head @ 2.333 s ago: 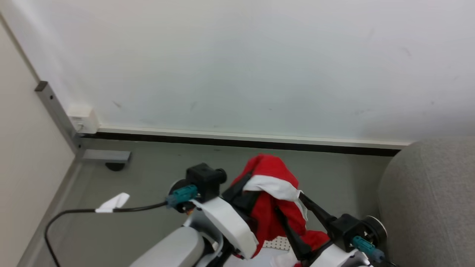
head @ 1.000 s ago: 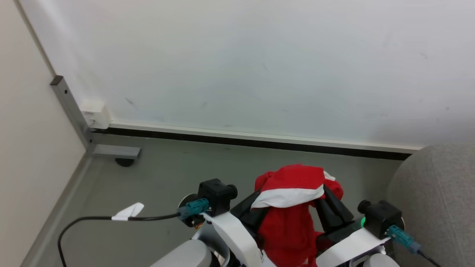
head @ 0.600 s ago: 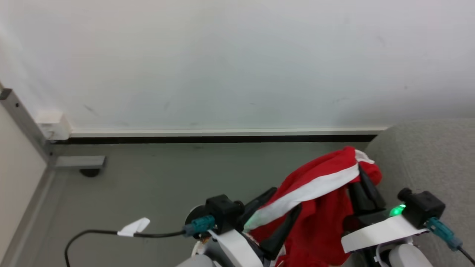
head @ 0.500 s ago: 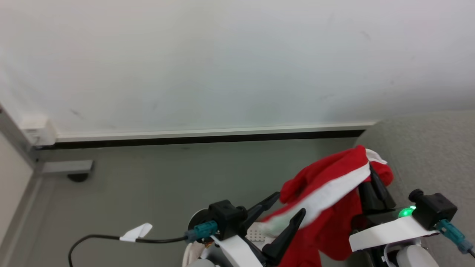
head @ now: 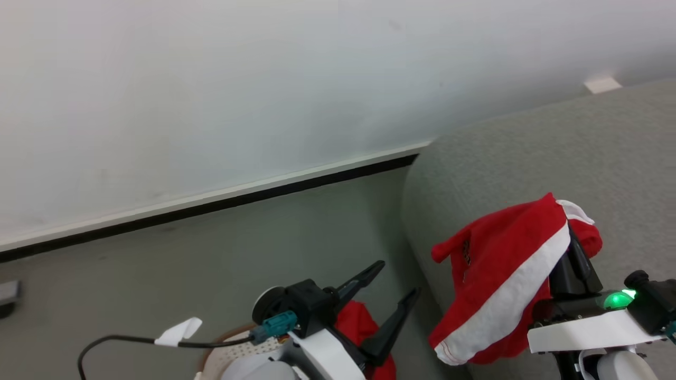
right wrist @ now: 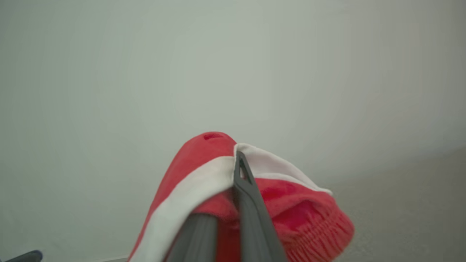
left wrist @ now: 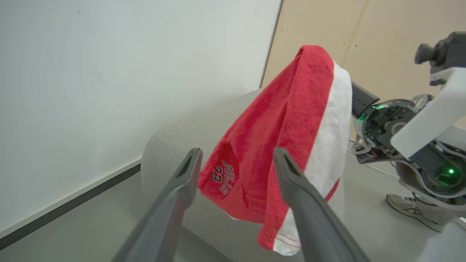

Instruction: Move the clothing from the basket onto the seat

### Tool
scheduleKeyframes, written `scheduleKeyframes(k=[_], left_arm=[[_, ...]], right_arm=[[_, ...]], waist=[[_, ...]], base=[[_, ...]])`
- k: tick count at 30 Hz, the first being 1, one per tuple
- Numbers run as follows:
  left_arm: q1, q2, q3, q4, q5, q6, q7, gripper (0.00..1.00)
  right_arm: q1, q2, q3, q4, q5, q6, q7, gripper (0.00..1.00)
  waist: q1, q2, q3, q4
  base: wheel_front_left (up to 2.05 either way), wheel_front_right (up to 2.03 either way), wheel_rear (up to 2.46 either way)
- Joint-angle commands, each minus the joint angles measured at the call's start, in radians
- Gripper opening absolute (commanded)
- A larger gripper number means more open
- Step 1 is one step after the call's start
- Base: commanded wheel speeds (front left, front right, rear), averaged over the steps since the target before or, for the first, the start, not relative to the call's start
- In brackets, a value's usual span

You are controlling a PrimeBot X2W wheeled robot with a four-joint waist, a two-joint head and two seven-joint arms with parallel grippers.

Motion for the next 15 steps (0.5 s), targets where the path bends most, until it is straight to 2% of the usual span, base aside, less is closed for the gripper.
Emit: scheduleKeyframes(k=[1, 7, 15], left_arm=[[-0.011, 0.009, 0.005, -0.002, 0.012, 0.003, -0.01, 1.0], [-0.02, 0.028, 0.001, 0.003, 0.03, 0.006, -0.012, 1.0], [-0.034, 0.023, -0.008, 0.007, 0.042, 0.009, -0.011, 1.0]], right_arm=[[0.016, -0.01, -0.003, -0.023, -0.001, -0.002, 0.0, 0.0], [0.04, -0.007, -0.011, -0.06, 0.008, -0.002, 0.0, 0.0], [0.017, -0.002, -0.014, -0.068, -0.009, -0.002, 0.002, 0.0]], waist=[[-0.0001, -0.0001, 0.02, -0.061], [-0.0001, -0.0001, 0.044, -0.103], [-0.0001, -0.0001, 0.062, -0.105]], base=[[0.0, 0.0, 0.0], [0.0, 0.0, 0.0], [0.0, 0.0, 0.0]])
